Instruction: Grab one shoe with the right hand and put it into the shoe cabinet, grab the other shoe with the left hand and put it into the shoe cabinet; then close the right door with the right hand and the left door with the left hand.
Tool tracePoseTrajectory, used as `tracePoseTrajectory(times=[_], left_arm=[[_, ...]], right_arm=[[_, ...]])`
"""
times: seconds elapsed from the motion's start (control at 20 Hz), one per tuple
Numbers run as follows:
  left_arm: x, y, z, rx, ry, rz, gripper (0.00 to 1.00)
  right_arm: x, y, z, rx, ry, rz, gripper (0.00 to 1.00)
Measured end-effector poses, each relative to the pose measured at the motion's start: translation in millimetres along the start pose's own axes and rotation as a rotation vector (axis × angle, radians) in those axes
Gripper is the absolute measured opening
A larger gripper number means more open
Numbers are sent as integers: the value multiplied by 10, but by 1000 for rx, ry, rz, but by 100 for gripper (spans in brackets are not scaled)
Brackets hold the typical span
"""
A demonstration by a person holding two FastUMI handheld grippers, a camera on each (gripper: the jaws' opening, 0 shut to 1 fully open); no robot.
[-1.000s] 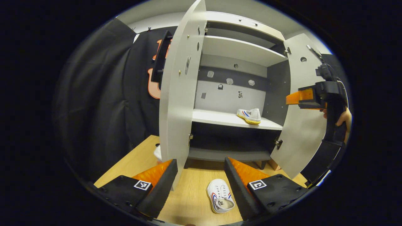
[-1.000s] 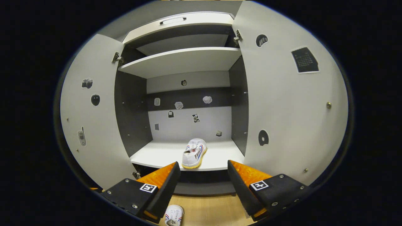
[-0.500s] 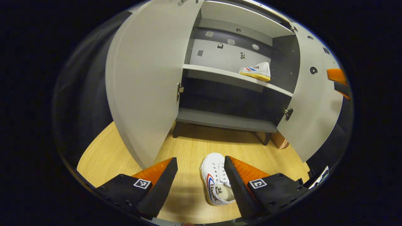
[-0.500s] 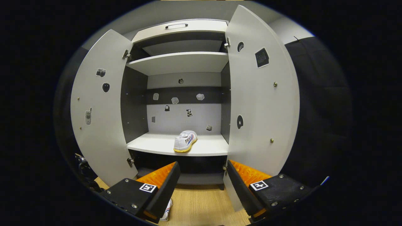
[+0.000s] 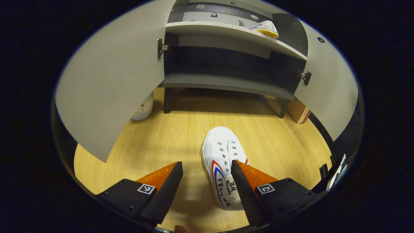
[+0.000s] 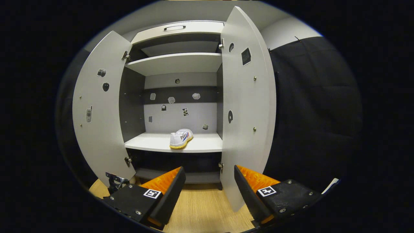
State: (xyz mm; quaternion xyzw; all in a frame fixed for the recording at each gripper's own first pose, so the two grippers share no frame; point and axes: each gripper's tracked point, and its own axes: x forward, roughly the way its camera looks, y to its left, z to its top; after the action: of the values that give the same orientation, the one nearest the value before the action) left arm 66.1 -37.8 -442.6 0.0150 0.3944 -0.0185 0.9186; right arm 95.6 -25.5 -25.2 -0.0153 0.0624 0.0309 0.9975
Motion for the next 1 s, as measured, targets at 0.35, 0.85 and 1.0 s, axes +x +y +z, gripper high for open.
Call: tracePoseTrajectory(times=[0.35, 0.85, 1.0], left_arm=[[261, -39, -352, -45, 129, -32, 98], [287, -128, -407, -24, 244, -51, 14], [261, -121, -330, 6, 229, -37, 7]], right_arm=[[-6, -86, -233, 65, 59, -11, 93], [2, -39, -334, 100, 103, 18, 93], [-19, -14, -337, 90, 101, 31, 92]])
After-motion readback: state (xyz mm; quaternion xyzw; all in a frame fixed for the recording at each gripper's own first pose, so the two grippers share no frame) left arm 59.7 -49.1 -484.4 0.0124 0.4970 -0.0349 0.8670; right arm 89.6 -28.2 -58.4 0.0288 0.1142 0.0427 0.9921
